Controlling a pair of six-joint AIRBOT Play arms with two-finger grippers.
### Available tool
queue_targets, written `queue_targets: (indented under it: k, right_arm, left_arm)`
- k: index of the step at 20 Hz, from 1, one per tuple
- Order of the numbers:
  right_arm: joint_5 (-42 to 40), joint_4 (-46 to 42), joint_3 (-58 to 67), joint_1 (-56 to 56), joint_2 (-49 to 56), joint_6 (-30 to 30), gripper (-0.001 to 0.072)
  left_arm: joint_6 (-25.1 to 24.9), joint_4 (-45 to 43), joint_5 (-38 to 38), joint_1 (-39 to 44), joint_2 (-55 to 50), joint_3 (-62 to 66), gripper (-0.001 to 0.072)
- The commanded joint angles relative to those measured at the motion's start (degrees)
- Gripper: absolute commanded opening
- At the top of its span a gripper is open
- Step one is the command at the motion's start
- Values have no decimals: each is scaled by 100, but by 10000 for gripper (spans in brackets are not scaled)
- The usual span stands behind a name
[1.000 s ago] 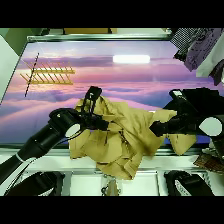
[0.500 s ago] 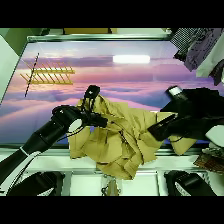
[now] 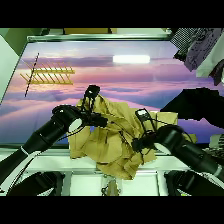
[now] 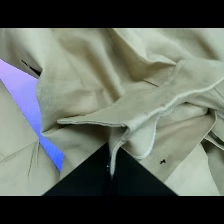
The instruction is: Fold the clothes and pants, and hang the long-sleeved shirts on hangers.
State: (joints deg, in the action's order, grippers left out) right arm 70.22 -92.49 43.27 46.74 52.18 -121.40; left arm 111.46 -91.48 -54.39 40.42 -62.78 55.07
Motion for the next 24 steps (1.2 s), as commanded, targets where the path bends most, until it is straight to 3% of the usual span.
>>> queue_targets:
  k: [1,5,11,17,18,19,20,24]
  right_arm:
    - [-682,-350,-72,225,684,-1071,579]
    - [-457,-555,-72,227,1167,-1423,579]
    - [592,-1547,-74,227,1115,-1596,578]
    - [319,-1392,-105,240,1051,-1576,575]
    - [330,-1399,-105,240,1043,-1556,474]
    - [330,-1397,-105,240,1027,-1401,177]
    - [330,-1399,-101,238,986,-1287,17]
    - [999,-1488,793,94,240,-90,15]
  left_arm:
    - [-2,-2,-4,-7,-4,4,15]
    - [-2,-7,-9,-7,7,4,15]
    - [-2,-48,-42,-7,566,4,15]
    - [0,-50,-201,-9,1067,4,15]
    - [0,-50,-201,-9,1161,4,15]
    - [0,-50,-199,-9,1252,7,15]
    - [2,-46,-199,-7,1338,7,14]
    - [0,-46,-428,-7,1676,284,14]
